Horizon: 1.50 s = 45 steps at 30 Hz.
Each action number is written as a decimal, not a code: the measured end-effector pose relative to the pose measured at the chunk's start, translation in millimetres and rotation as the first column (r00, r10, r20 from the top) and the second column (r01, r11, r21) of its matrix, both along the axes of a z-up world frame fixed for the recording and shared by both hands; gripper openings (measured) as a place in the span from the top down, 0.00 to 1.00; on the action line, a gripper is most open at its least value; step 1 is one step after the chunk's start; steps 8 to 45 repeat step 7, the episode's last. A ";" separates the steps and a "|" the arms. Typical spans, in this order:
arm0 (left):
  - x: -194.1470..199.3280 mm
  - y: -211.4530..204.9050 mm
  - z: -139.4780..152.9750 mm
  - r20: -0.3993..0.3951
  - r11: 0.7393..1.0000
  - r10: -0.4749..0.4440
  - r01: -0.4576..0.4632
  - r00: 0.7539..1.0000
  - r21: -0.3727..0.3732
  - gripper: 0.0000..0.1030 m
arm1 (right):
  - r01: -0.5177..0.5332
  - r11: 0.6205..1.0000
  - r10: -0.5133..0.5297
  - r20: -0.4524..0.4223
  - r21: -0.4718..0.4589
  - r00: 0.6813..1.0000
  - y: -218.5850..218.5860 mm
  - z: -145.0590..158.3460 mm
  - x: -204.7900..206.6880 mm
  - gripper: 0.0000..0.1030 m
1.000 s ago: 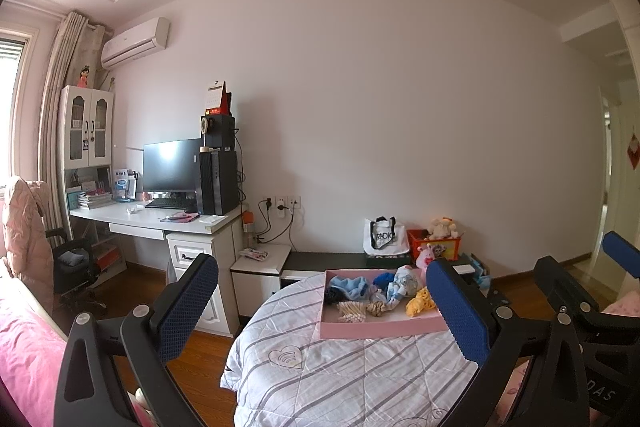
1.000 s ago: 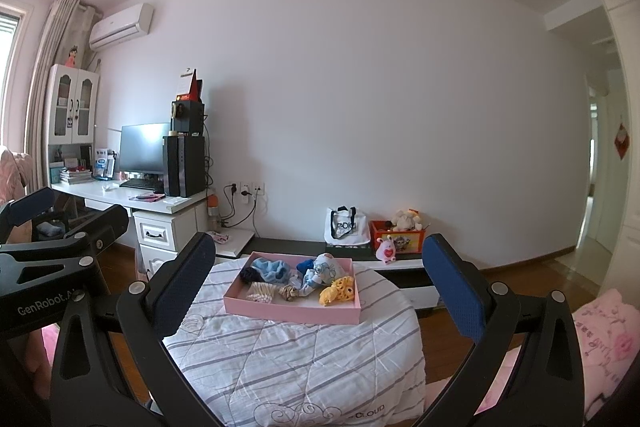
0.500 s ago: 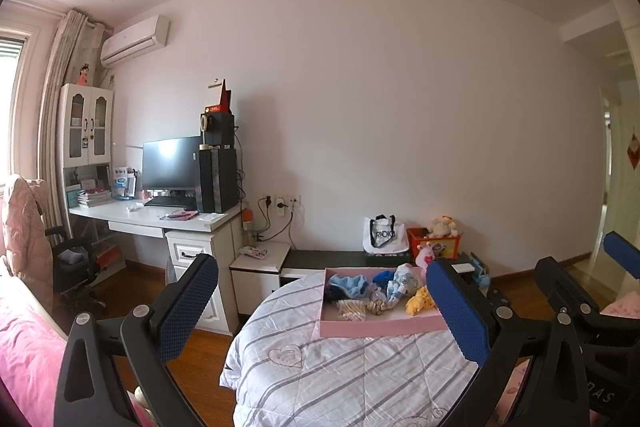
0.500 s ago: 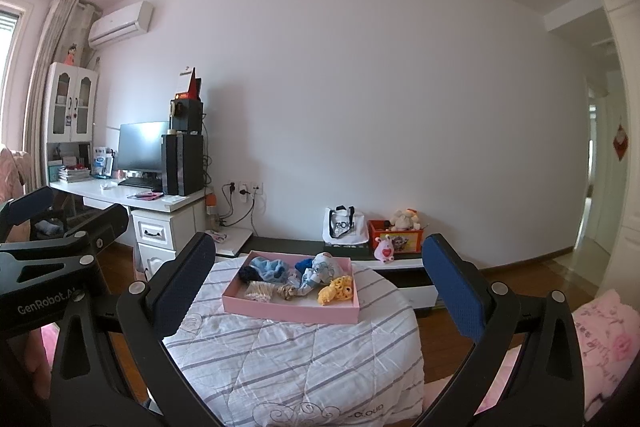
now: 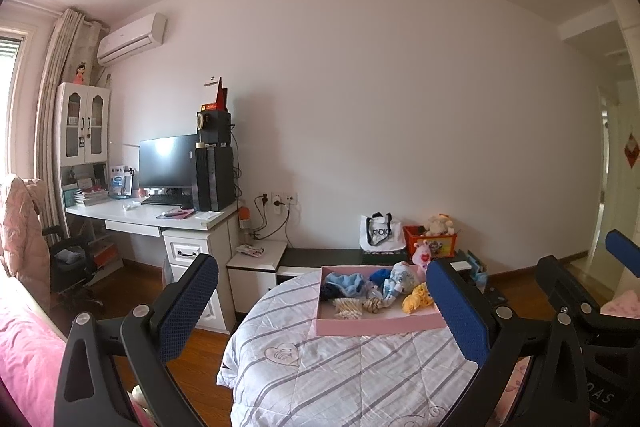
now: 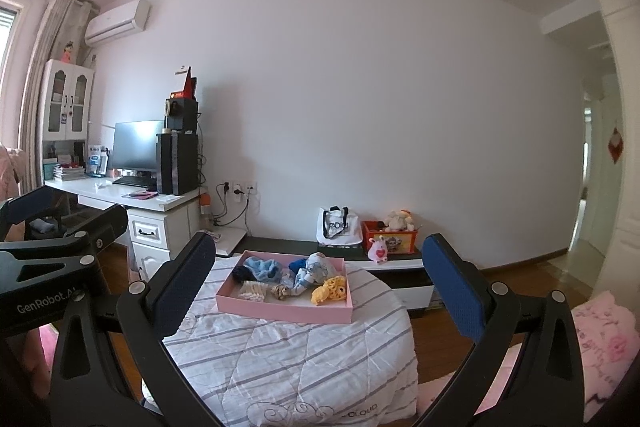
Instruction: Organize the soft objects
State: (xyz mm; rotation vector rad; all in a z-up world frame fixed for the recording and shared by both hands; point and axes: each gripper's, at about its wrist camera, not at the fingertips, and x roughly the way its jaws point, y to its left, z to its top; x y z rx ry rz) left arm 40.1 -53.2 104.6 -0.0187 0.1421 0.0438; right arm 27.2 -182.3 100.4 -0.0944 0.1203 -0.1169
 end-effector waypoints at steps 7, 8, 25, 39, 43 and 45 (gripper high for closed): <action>-0.3 0.3 0.0 0.003 1.000 0.005 -0.005 1.000 0.004 0.00 | 0.002 1.000 -0.002 -0.005 -0.001 1.000 1.3 -0.3 0.2 0.00; -0.3 0.3 0.0 0.003 1.000 0.005 -0.005 1.000 0.004 0.00 | 0.002 1.000 -0.002 -0.005 -0.001 1.000 1.3 -0.3 0.2 0.00; -0.3 0.3 0.0 0.003 1.000 0.005 -0.005 1.000 0.004 0.00 | 0.002 1.000 -0.002 -0.005 -0.001 1.000 1.3 -0.3 0.2 0.00; -0.3 0.3 0.0 0.003 1.000 0.005 -0.005 1.000 0.004 0.00 | 0.002 1.000 -0.002 -0.005 -0.001 1.000 1.3 -0.3 0.2 0.00; -0.3 0.3 0.0 0.003 1.000 0.005 -0.005 1.000 0.004 0.00 | 0.002 1.000 -0.002 -0.005 -0.001 1.000 1.3 -0.3 0.2 0.00; -0.3 0.3 0.0 0.003 1.000 0.005 -0.005 1.000 0.004 0.00 | 0.002 1.000 -0.002 -0.005 -0.001 1.000 1.3 -0.3 0.2 0.00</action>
